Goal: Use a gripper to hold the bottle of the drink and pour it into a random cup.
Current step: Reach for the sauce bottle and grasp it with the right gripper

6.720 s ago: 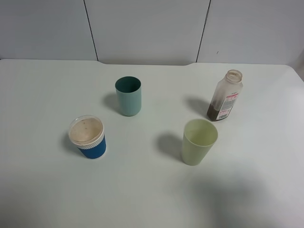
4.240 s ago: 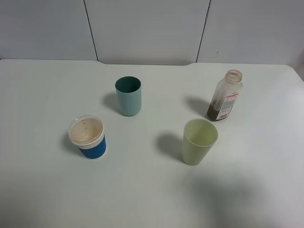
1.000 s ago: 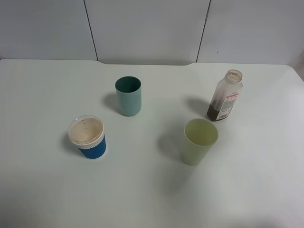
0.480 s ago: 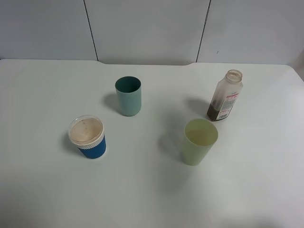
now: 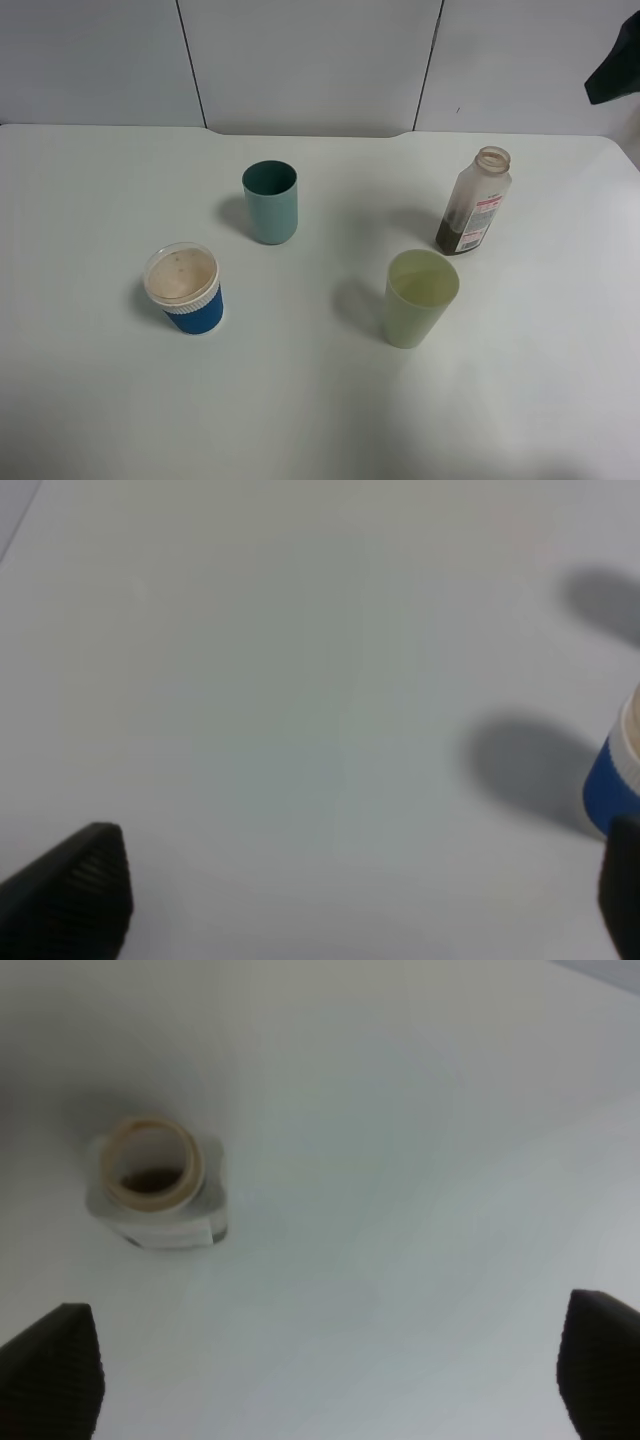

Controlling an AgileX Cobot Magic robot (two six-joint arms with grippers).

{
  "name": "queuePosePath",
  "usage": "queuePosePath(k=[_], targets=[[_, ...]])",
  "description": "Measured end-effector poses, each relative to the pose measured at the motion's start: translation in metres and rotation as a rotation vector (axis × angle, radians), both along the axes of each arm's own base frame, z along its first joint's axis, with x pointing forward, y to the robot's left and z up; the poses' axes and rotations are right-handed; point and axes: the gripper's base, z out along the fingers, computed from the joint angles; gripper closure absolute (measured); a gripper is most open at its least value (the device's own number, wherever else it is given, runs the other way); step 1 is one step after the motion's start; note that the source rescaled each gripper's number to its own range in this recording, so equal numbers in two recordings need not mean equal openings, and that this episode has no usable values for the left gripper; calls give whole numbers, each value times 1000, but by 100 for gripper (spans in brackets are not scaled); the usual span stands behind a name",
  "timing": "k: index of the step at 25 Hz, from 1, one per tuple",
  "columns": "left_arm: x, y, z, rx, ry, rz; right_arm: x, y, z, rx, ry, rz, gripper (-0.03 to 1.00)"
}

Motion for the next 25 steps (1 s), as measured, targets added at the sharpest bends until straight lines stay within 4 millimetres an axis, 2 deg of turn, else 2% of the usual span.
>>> queuePosePath(k=[3, 15, 18, 25], targets=[[0, 0, 0, 0, 0, 0, 6, 0, -6, -36, 22, 27, 12], [0, 0, 0, 0, 0, 0, 9, 3, -4, 16, -10, 20, 12], [0, 0, 0, 0, 0, 0, 13, -2, -1, 1, -65, -50, 12], [0, 0, 0, 0, 0, 0, 21, -27, 10, -99, -247, -331, 12]])
